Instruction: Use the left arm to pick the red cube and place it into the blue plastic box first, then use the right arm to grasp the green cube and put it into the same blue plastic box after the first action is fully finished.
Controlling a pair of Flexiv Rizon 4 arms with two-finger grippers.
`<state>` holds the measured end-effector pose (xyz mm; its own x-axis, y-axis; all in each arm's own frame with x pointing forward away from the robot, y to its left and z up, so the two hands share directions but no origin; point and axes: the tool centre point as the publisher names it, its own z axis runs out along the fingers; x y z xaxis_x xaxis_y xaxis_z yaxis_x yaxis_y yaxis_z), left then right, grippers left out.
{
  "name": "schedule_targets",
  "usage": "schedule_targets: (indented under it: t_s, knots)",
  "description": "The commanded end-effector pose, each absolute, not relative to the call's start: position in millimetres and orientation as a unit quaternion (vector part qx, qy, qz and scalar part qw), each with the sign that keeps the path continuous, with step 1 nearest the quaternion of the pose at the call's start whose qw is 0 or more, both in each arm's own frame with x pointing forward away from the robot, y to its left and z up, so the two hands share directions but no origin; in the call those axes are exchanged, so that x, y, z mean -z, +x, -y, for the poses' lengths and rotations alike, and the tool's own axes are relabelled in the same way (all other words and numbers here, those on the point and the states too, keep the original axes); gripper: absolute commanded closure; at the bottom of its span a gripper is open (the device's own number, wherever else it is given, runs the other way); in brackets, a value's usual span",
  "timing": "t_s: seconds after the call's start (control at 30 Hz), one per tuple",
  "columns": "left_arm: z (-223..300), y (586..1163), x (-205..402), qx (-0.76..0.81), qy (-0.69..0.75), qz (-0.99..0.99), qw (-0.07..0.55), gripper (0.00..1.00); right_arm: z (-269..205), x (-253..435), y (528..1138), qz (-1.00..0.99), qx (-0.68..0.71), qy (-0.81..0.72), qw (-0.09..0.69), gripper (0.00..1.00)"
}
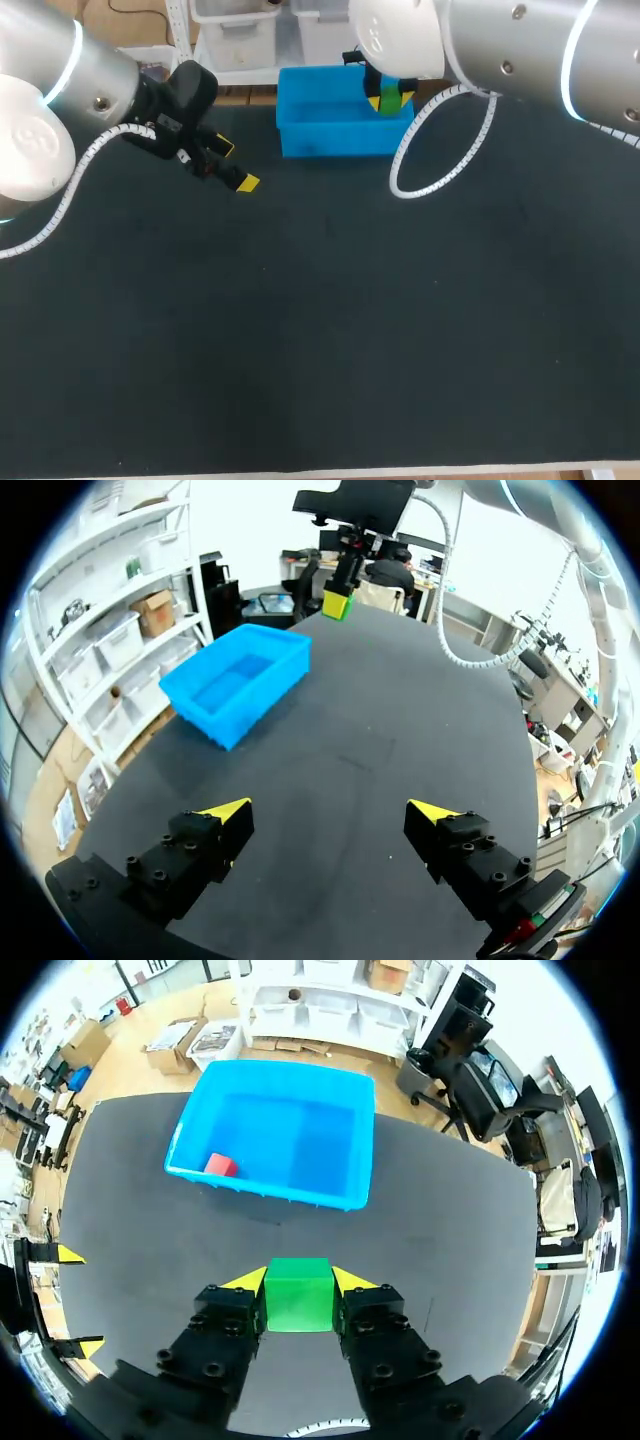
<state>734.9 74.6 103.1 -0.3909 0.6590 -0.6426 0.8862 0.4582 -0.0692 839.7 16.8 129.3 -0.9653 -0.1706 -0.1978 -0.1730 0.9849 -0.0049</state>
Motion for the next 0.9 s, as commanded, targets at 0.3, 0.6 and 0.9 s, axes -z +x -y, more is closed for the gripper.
schedule_targets:
  t_s: [0.3, 0.6, 0.9]
  knots:
    - [-76, 734, -102, 0.208, 0.479, -0.806, 0.278, 0.0, -21, -131, 869, -0.988, -0.015, -0.116, 0.099, 1.0]
    - [-76, 734, -102, 0.208, 0.479, -0.806, 0.278, 0.0, -22, -131, 885, -0.984, -0.042, -0.136, 0.104, 1.0]
    - [-76, 734, -102, 0.208, 0.479, -0.806, 0.278, 0.0, -22, -129, 901, -0.98, -0.056, -0.16, 0.105, 1.0]
